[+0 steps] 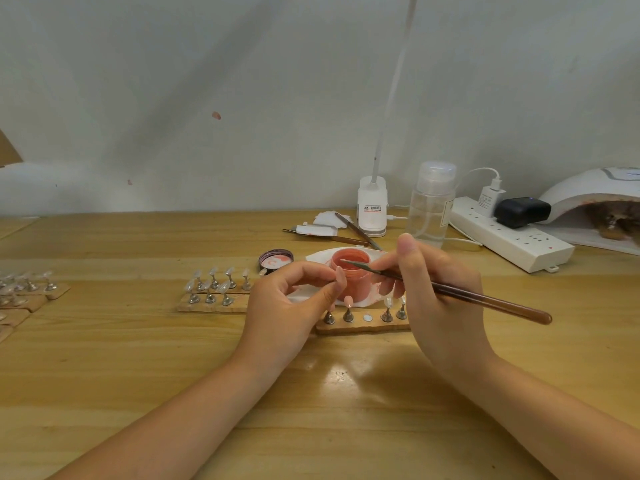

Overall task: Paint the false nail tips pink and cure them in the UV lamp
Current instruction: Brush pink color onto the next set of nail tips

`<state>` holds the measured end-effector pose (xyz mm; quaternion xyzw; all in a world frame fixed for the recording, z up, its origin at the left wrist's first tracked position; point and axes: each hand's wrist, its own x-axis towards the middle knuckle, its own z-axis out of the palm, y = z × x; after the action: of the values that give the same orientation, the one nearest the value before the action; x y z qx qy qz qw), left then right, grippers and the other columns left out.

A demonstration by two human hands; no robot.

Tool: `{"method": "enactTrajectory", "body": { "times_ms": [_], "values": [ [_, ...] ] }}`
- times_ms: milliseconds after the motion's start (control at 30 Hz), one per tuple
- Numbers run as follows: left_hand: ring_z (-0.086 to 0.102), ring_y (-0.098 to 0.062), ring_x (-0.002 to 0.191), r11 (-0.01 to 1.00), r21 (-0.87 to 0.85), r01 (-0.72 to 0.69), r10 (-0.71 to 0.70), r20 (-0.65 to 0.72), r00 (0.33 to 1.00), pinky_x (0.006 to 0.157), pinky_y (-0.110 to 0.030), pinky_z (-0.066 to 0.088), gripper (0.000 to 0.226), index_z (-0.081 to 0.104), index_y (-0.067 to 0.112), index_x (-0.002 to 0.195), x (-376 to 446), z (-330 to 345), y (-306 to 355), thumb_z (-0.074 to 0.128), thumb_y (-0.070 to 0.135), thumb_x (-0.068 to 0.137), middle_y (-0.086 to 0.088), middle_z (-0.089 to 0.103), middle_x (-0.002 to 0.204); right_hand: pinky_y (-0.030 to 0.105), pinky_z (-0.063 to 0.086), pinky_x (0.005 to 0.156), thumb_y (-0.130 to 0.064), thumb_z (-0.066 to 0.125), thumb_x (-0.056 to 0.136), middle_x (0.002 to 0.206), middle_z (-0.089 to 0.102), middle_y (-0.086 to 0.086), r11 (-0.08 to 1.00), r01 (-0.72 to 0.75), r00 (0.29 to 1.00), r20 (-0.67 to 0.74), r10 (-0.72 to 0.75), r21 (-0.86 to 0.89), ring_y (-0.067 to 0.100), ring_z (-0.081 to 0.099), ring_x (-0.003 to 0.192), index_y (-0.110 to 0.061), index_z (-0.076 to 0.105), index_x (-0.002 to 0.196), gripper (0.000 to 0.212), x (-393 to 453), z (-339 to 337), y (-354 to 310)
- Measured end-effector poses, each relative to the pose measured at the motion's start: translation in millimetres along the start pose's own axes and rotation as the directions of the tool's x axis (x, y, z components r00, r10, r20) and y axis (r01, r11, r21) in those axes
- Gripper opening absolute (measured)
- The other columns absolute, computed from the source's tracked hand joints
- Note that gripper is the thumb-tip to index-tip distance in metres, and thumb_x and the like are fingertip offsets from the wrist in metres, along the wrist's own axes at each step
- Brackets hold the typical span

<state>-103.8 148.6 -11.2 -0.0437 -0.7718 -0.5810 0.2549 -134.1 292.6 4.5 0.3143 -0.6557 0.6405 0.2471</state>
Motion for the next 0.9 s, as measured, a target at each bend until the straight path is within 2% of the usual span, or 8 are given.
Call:
{"method": "enactTrajectory", "body": {
  "times_ms": [200, 333, 433, 533, 667, 767, 833, 900],
  "values": [
    [0.061, -0.001, 0.059, 0.999, -0.04, 0.004, -0.005, -0.025, 1.0, 0.064, -0.008, 0.045, 0.006, 0.069, 0.019, 0.076, 0.8, 0.5, -1.2, 0.071, 0.014, 0.073, 0.01, 0.065, 0.057, 0.014, 0.044, 0.049, -0.036, 0.042, 0.086, 0.051, 0.062, -0.009, 0.997, -0.035, 0.999, 0.016, 0.034, 0.071, 0.003, 0.058, 0.048, -0.018, 0.066, 0.06, 0.04, -4.5, -0.6, 0.5],
    [0.061, 0.0, 0.058, 1.0, -0.024, 0.001, -0.002, -0.035, 0.999, 0.062, -0.006, 0.044, 0.008, 0.07, 0.019, 0.077, 0.8, 0.2, -2.1, 0.071, 0.011, 0.075, 0.009, 0.066, 0.057, 0.008, 0.042, 0.056, -0.03, 0.046, 0.09, 0.058, 0.062, -0.018, 1.0, 0.004, 0.999, 0.044, -0.005, 0.009, -0.003, 0.061, 0.059, -0.019, 0.067, 0.067, 0.033, -1.1, -0.6, -0.5],
    [0.062, -0.001, 0.058, 1.0, -0.021, -0.001, 0.0, -0.039, 0.999, 0.062, -0.007, 0.044, 0.008, 0.07, 0.02, 0.076, 0.5, 0.5, -2.4, 0.071, 0.012, 0.075, 0.008, 0.066, 0.056, 0.009, 0.043, 0.052, -0.021, 0.048, 0.09, 0.057, 0.062, -0.015, 0.999, -0.038, 0.998, 0.053, 0.036, 0.028, -0.001, 0.061, 0.055, -0.013, 0.067, 0.065, 0.033, -1.2, -1.2, 1.0],
    [0.062, -0.001, 0.058, 1.0, -0.016, -0.006, 0.005, -0.038, 0.999, 0.062, -0.006, 0.044, 0.008, 0.068, 0.019, 0.075, 0.4, 0.4, -1.8, 0.07, 0.012, 0.075, 0.008, 0.066, 0.056, 0.015, 0.045, 0.047, -0.024, 0.044, 0.089, 0.052, 0.064, -0.003, 0.994, -0.081, 0.997, -0.004, 0.081, 0.075, 0.005, 0.058, 0.047, -0.014, 0.067, 0.059, 0.039, -1.4, -2.0, 0.6],
    [0.062, -0.002, 0.059, 1.0, -0.002, 0.003, -0.003, -0.042, 0.999, 0.063, -0.006, 0.043, 0.006, 0.068, 0.019, 0.074, 0.5, 0.4, -1.3, 0.07, 0.014, 0.076, 0.007, 0.066, 0.056, 0.009, 0.043, 0.053, -0.026, 0.048, 0.093, 0.058, 0.065, -0.014, 0.994, -0.089, 0.996, 0.032, 0.087, 0.066, 0.0, 0.061, 0.055, -0.012, 0.068, 0.067, 0.035, -0.2, -0.1, -0.8],
    [0.061, -0.001, 0.058, 1.0, 0.008, 0.01, -0.01, -0.038, 0.999, 0.063, -0.007, 0.043, 0.004, 0.067, 0.018, 0.074, 0.4, 0.4, 0.0, 0.07, 0.015, 0.076, 0.008, 0.065, 0.055, 0.015, 0.045, 0.046, -0.034, 0.046, 0.085, 0.054, 0.065, 0.002, 0.982, -0.15, 0.989, 0.016, 0.149, 0.117, 0.008, 0.058, 0.046, -0.007, 0.068, 0.062, 0.042, -1.6, 0.6, -2.2],
    [0.061, -0.001, 0.06, 1.0, 0.016, 0.023, -0.022, -0.036, 0.999, 0.069, -0.014, 0.046, 0.006, 0.066, 0.021, 0.073, 0.4, 0.3, 0.3, 0.07, 0.017, 0.076, 0.009, 0.065, 0.056, 0.016, 0.046, 0.046, -0.035, 0.044, 0.085, 0.055, 0.066, 0.0, 0.978, -0.155, 0.987, -0.017, 0.159, 0.138, 0.008, 0.058, 0.046, -0.01, 0.067, 0.061, 0.041, -1.2, 0.8, -3.3],
    [0.061, -0.003, 0.066, 0.999, 0.034, 0.038, -0.037, -0.031, 0.999, 0.079, -0.025, 0.046, 0.007, 0.067, 0.023, 0.073, 0.4, 0.1, -0.2, 0.07, 0.018, 0.076, 0.012, 0.065, 0.058, 0.01, 0.044, 0.051, -0.032, 0.044, 0.085, 0.058, 0.067, -0.011, 0.982, -0.142, 0.99, -0.005, 0.144, 0.121, 0.001, 0.061, 0.053, -0.014, 0.067, 0.065, 0.036, -0.3, 1.7, -3.7]
  ]
}}
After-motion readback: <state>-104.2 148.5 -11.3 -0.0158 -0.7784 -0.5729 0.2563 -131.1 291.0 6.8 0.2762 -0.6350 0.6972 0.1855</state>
